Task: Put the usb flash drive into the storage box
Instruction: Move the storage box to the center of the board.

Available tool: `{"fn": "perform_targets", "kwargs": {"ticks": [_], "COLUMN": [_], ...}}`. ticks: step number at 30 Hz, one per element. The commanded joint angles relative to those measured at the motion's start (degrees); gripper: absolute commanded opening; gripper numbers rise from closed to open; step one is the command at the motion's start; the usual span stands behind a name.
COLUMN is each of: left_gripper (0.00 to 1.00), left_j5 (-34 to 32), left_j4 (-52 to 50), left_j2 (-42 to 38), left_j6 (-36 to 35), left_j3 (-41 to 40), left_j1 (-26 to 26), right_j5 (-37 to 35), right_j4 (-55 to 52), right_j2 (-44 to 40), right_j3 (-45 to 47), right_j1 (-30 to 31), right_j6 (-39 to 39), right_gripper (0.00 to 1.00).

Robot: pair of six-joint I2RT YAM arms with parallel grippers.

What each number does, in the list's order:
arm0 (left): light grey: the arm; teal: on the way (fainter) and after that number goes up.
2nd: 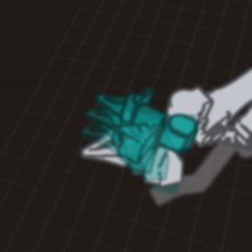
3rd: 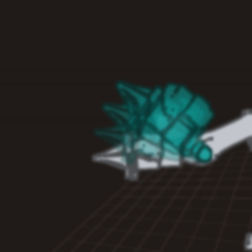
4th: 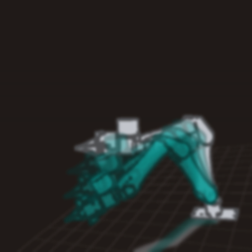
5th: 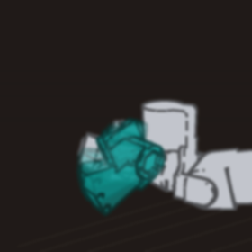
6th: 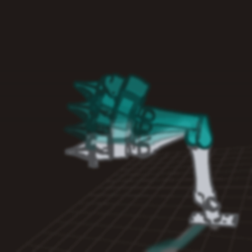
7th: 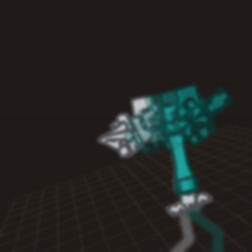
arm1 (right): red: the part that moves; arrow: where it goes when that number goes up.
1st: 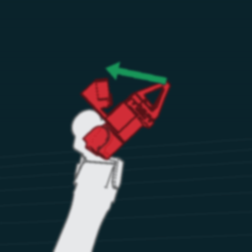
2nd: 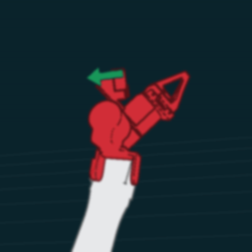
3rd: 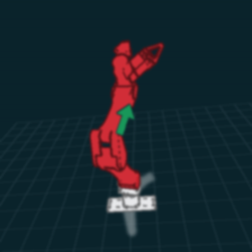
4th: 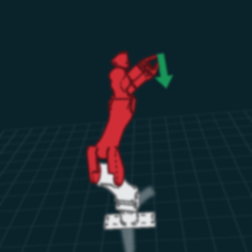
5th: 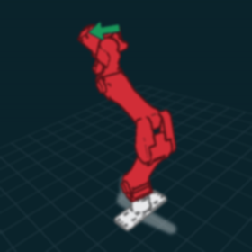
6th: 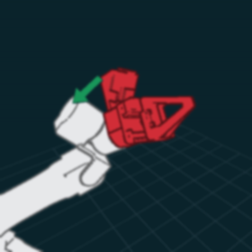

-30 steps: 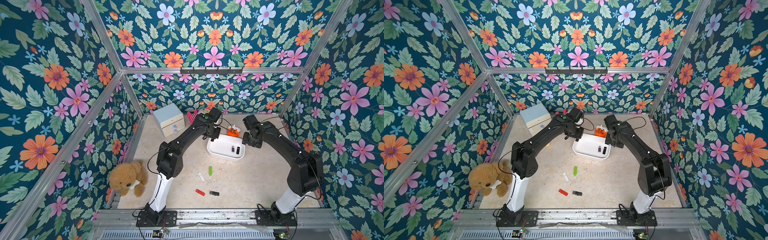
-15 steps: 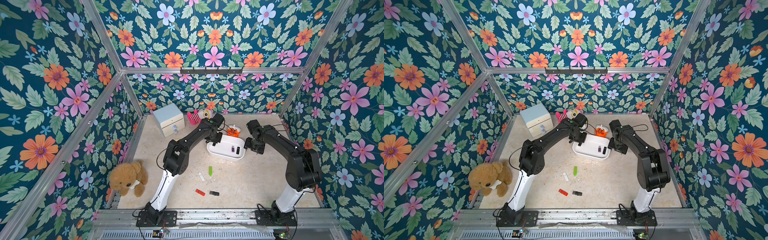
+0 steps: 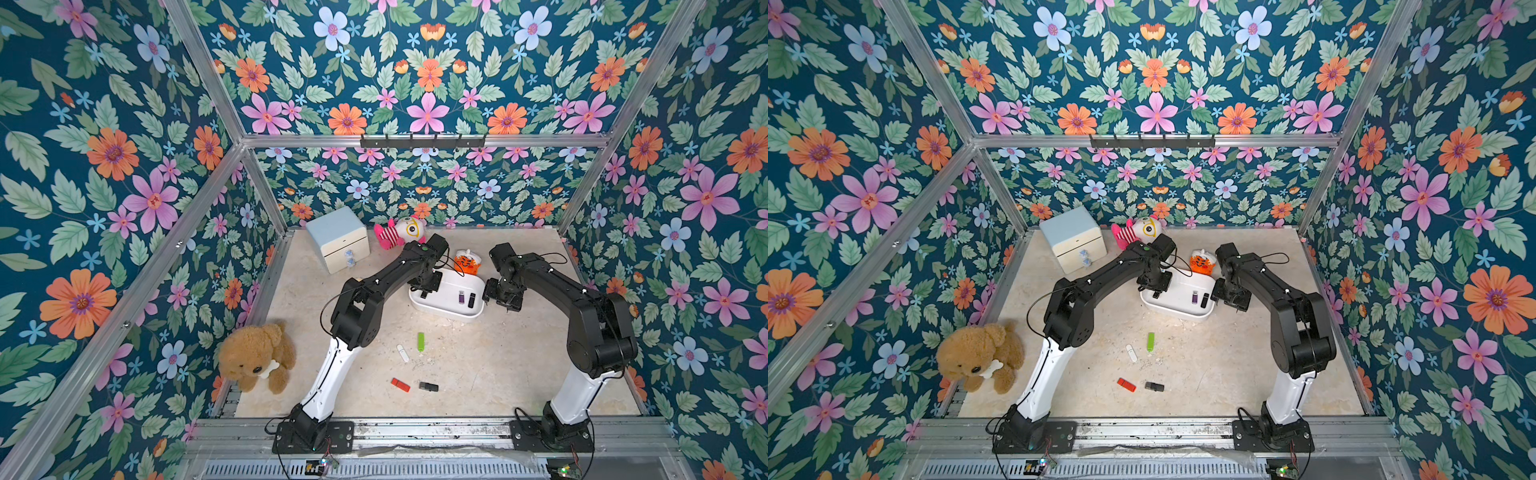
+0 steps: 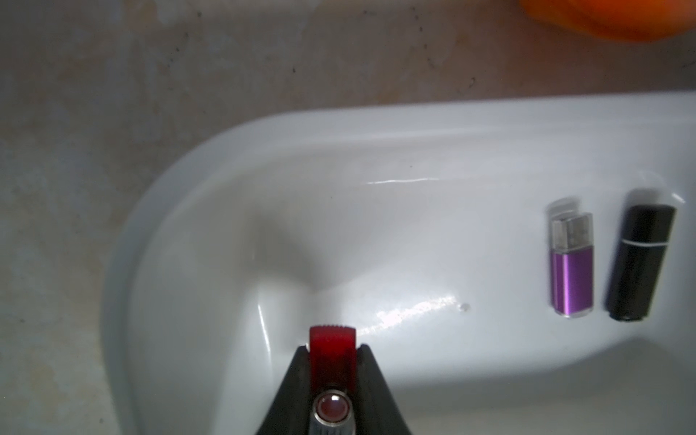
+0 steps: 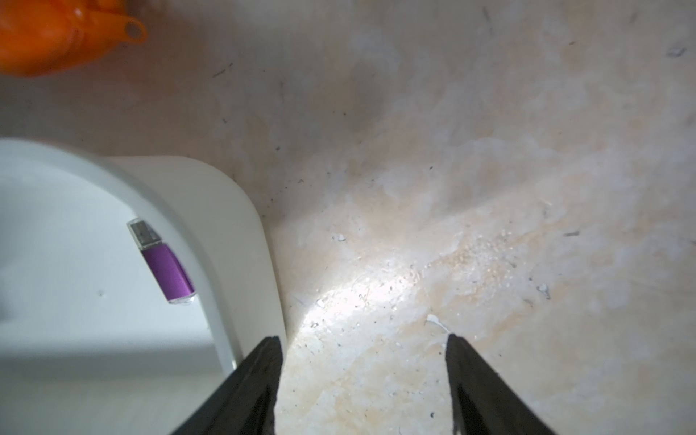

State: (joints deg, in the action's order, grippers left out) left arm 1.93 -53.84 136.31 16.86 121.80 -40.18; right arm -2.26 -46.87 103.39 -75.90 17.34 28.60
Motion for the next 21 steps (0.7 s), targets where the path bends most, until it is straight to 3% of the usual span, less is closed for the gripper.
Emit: {"fn": "perform_targets", "kwargs": {"ticks": [1, 13, 21], "left_gripper": [0.00, 0.00, 0.27], "left_j5": [-1.47, -3.56, -2.68], "left_j4": [-0.28, -1.48, -0.78], "left_j2": [0.24, 1.90, 1.50], "left_j6": [0.35, 0.13, -0.08], "left_j3": [-0.04, -1.32, -2.24], "left_j1": [-0.09, -0.07, -0.25], "right_j5": [1.77, -0.19, -0.38], "right_j4": [0.58, -0.93, -1.69], "right_j2": [0.14, -4.79, -7.35], "right_j3": [-0.04, 2.13, 3.47], "right_j1": [0.41, 0.51, 0.51], "right_j6": [0.12, 0.38, -0.55], "right_gripper": [0.73, 0.73, 0.74]}}
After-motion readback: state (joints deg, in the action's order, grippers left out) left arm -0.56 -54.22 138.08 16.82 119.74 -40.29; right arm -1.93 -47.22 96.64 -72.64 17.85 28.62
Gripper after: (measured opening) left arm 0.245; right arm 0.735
